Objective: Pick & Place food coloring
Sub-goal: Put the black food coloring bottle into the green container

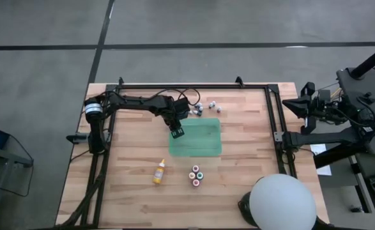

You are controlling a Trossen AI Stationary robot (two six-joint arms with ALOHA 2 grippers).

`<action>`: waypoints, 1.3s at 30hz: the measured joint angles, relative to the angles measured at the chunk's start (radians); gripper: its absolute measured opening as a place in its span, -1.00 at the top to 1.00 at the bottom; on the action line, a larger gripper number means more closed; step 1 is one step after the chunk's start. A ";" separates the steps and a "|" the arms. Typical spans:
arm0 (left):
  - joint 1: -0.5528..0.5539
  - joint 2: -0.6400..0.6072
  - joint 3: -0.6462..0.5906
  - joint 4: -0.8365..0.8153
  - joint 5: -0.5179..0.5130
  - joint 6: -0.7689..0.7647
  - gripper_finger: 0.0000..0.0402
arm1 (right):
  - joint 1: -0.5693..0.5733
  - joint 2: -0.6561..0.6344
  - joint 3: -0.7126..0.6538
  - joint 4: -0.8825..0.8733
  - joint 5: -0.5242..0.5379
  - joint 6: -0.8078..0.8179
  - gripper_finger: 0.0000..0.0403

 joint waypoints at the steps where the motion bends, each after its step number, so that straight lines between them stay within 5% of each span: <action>1: 0.000 0.000 0.002 -0.004 0.000 0.005 0.79 | 0.000 0.000 0.000 0.000 0.000 0.001 0.96; 39: -0.007 0.044 0.106 -0.083 0.012 0.039 0.79 | 0.000 0.000 0.000 0.000 0.000 0.000 0.96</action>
